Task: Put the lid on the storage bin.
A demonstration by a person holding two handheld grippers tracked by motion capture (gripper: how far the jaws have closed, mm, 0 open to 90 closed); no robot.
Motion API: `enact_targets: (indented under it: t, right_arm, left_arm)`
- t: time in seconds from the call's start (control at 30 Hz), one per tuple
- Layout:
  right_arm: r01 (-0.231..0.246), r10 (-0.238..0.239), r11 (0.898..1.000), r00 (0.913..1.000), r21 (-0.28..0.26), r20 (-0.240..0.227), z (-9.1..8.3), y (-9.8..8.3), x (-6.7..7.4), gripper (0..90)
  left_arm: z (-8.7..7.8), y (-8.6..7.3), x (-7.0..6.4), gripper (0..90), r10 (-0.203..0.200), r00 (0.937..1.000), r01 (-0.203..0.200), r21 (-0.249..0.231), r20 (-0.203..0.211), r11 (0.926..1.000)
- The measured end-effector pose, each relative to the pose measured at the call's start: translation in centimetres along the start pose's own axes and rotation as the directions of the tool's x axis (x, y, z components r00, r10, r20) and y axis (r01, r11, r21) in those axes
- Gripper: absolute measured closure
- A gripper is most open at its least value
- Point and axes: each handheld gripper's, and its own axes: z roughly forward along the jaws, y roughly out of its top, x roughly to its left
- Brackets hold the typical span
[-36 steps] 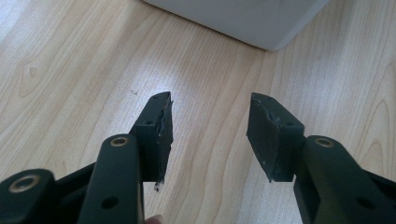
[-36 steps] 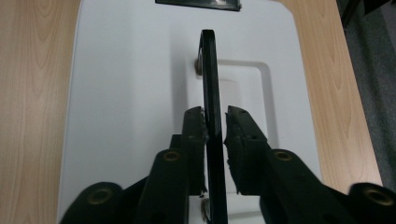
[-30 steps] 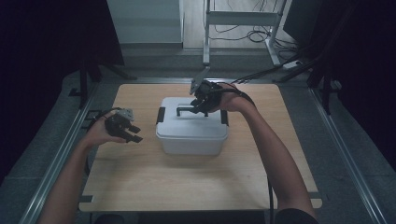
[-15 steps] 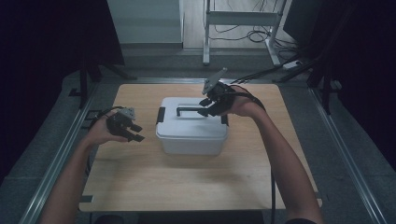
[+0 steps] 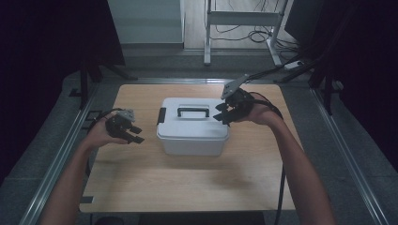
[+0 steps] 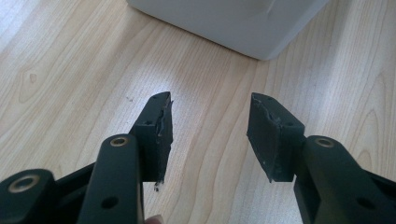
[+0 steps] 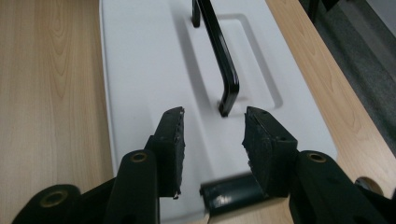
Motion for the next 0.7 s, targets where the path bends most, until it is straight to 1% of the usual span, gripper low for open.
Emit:
enact_targets:
  t: [0.03, 0.07, 0.1, 0.13, 0.17, 0.2, 0.23, 0.27, 0.4, 0.47, 0.5, 0.53, 0.57, 0.6, 0.63, 0.67, 0.7]
  right_arm:
    - [0.000, 0.000, 1.000, 1.0000, 0.000, 0.000, 0.0, 0.0, 0.0, 57.1]
    - [-0.013, 0.013, 1.000, 0.9999, -0.001, 0.008, -0.4, -0.8, 0.1, 57.1]
    - [-0.013, 0.013, 1.000, 0.9999, -0.001, 0.008, -0.4, -0.8, 0.1, 57.1]
    - [-0.030, 0.030, 1.000, 0.9994, -0.003, 0.018, -0.8, -1.6, 0.2, 57.1]
    - [-0.030, 0.030, 1.000, 0.9994, -0.003, 0.018, -0.8, -1.6, 0.2, 57.1]
    - [-0.036, 0.036, 0.999, 0.9991, -0.006, 0.023, -1.0, -2.0, 0.3, 57.1]
    - [-0.054, 0.054, 0.998, 0.9981, -0.014, 0.028, -1.4, -2.8, 0.4, 57.1]
    - [-0.064, 0.065, 0.998, 0.9973, -0.015, 0.033, -1.6, -3.2, 0.4, 57.1]
    - [-0.092, 0.093, 0.995, 0.9946, -0.026, 0.045, -2.0, -5.0, 0.7, 57.1]
    - [-0.111, 0.112, 0.993, 0.9924, -0.033, 0.050, -2.1, -6.0, 0.8, 57.1]
    - [-0.111, 0.112, 0.993, 0.9924, -0.033, 0.050, -2.1, -6.0, 0.8, 57.1]
    - [-0.134, 0.137, 0.990, 0.9890, -0.047, 0.056, -2.3, -7.1, 0.9, 57.1]
    - [-0.134, 0.137, 0.990, 0.9890, -0.047, 0.056, -2.3, -7.1, 0.9, 57.1]
    - [-0.155, 0.159, 0.986, 0.9855, -0.065, 0.060, -2.4, -8.3, 1.0, 57.1]
    - [-0.155, 0.159, 0.986, 0.9855, -0.065, 0.060, -2.4, -8.3, 1.0, 57.1]
    - [-0.179, 0.184, 0.981, 0.9808, -0.077, 0.065, -2.4, -9.5, 1.2, 57.1]
    - [-0.189, 0.194, 0.979, 0.9787, -0.081, 0.065, -2.4, -10.0, 1.2, 57.1]
  left_arm:
    - [0.0, 0.0, 0.0, 50.6, 0.000, 1.0000, 0.000, 0.000, 0.000, 1.0000]
    - [0.0, -0.1, -0.1, 50.6, -0.008, 1.0000, 0.008, -0.008, -0.001, 0.9999]
    - [0.0, -0.1, -0.1, 50.5, -0.008, 1.0000, 0.008, -0.008, -0.001, 0.9999]
    - [0.0, -0.1, -0.1, 50.6, -0.007, 1.0000, 0.007, -0.017, -0.001, 0.9998]
    - [0.0, -0.1, -0.1, 50.6, -0.007, 1.0000, 0.007, -0.017, -0.001, 0.9998]
    - [0.0, -0.2, -0.1, 50.6, -0.008, 1.0000, 0.008, -0.022, -0.002, 0.9997]
    - [0.0, -0.2, -0.2, 50.5, -0.009, 1.0000, 0.008, -0.026, -0.001, 0.9996]
    - [0.0, -0.2, -0.3, 50.5, -0.007, 1.0000, 0.007, -0.029, -0.002, 0.9996]
    - [0.3, -0.1, -0.6, 50.4, -0.004, 1.0000, 0.004, -0.037, 0.000, 0.9993]
    - [0.4, -0.2, -0.8, 50.3, -0.008, 1.0000, 0.008, -0.052, -0.002, 0.9986]
    - [0.4, -0.2, -0.8, 50.3, -0.008, 1.0000, 0.008, -0.052, -0.002, 0.9986]
    - [0.4, -0.2, -0.8, 50.3, -0.007, 1.0000, 0.007, -0.058, -0.002, 0.9983]
    - [0.5, -0.3, -0.9, 50.3, -0.008, 1.0000, 0.008, -0.067, 0.000, 0.9977]
    - [0.7, -0.4, -1.1, 50.4, -0.008, 1.0000, 0.009, -0.075, 0.004, 0.9971]
    - [0.7, -0.4, -1.1, 50.3, -0.008, 1.0000, 0.009, -0.075, 0.004, 0.9971]
    - [1.0, -0.5, -1.3, 50.3, -0.005, 1.0000, 0.006, -0.080, 0.007, 0.9968]
    - [1.1, -0.6, -1.4, 50.3, -0.007, 0.9999, 0.008, -0.083, 0.009, 0.9965]
